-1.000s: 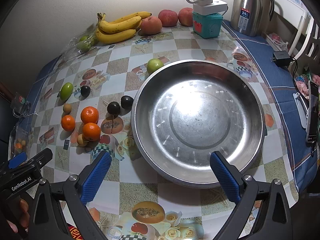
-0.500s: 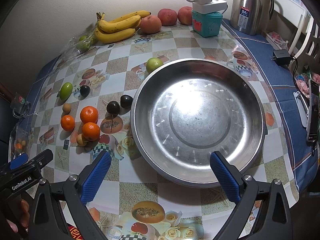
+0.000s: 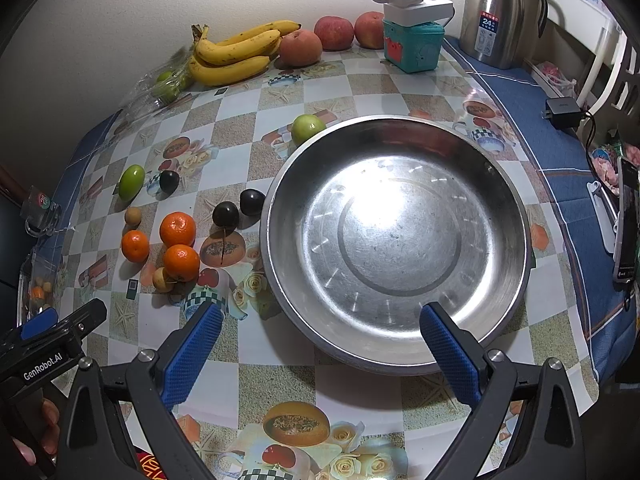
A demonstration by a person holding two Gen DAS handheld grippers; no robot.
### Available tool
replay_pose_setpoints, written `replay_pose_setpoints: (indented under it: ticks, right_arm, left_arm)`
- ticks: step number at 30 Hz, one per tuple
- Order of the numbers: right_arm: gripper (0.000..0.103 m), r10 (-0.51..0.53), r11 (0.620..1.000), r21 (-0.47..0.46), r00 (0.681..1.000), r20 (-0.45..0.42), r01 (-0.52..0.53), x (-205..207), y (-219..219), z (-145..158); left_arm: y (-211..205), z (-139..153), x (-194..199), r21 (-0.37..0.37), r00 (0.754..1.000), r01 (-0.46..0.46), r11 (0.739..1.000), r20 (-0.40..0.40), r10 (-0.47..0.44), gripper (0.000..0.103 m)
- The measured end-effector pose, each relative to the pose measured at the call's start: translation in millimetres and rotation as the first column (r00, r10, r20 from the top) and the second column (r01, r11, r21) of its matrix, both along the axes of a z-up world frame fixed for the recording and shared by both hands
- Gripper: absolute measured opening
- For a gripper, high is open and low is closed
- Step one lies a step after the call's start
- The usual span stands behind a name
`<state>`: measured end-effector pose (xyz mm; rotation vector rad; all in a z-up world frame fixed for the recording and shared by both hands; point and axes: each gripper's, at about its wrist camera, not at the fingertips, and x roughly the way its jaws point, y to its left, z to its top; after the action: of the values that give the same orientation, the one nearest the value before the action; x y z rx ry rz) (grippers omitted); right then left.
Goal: Organize fruits
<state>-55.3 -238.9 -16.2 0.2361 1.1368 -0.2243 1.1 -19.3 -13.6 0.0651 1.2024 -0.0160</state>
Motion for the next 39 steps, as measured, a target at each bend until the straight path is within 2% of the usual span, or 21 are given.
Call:
replay_pose_setpoints:
  ticks: [9,14,19,26,31,34,36,39]
  right_arm:
    - [0.099,0.004,1.0,-0.008,1.0,-0.003,-0.004,0,2,2]
    - [0.099,0.035,0.999,-0.01,0.999,0.031,-0.035,3,9,12]
    - [0.099,0.047,0.999,0.016,0.997,0.057,-0.048,15,16,22]
    - [0.099,0.046,0.999,0.01,0.998,0.04,-0.046,35,22,27]
    - [0.099,0.007,0.999,0.047,0.999,0.033,-0.008,49,15,21]
    - [0.099,0.001,0.998,0.056,1.0,0.024,-0.002,56,12,16]
    - [0.099,0.011,0.999,0.043,1.0,0.014,-0.012,61,14,12]
    - [0.099,0.034,0.998,0.056,0.999,-0.008,-0.034,71,19,3]
  left_arm:
    - [4,-1,2,-0.024,1.0,-0.013,1.0,-0.008,0.013,0.103]
    - [7,6,10,-0.054,0.999,-0.043,0.998,0.001,0.044,0.103]
    - [12,27,29,-0.165,0.994,-0.106,0.98,-0.005,0.107,0.103]
    - [10,40,50,-0.171,0.986,-0.158,0.972,0.027,0.165,0.103]
    - [13,42,55,-0.236,0.965,-0.247,0.94,0.03,0.261,0.103]
    - [8,44,54,-0.221,0.966,-0.221,0.95,0.086,0.245,0.103]
    - [6,42,53,-0.175,0.97,-0.187,0.967,0.126,0.21,0.103]
    - [10,35,55,-0.111,0.972,-0.172,0.979,0.143,0.187,0.103]
